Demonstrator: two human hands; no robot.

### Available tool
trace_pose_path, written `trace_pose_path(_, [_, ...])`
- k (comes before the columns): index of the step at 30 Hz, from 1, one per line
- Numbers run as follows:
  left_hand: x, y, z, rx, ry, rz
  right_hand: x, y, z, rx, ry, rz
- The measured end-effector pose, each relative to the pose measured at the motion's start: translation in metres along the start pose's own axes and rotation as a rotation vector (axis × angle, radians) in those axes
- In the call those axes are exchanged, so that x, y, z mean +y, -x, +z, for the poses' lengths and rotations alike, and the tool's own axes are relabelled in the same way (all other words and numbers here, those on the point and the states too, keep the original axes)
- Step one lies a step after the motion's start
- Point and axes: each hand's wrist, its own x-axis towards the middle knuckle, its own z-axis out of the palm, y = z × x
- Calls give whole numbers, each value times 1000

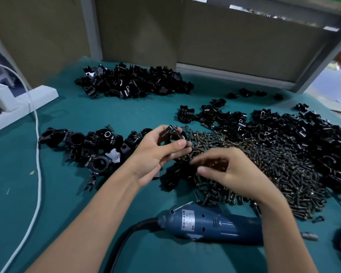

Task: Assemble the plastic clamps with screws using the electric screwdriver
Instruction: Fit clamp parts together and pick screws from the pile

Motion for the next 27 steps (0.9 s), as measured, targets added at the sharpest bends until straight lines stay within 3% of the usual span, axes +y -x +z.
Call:
trace_pose_path(4, [-5,1,3,-2,-336,22,-15,-10,10,418,-257,4])
trace_pose_path(6, [-6,2,5,-44,-529,59,-24,-18,15,494,-249,-21])
trace_pose_path(9, [-5,3,4,-102,-629,35,-31,-23,25,498,-129,-55])
trace_pose_path(14, [-4,6,6,-151,-461,-43,-26,-19,24,506,-197,-45])
trace_pose_path(27, [-2,9,10,-263,-44,-222,-22,-12,20,553,-17,-382])
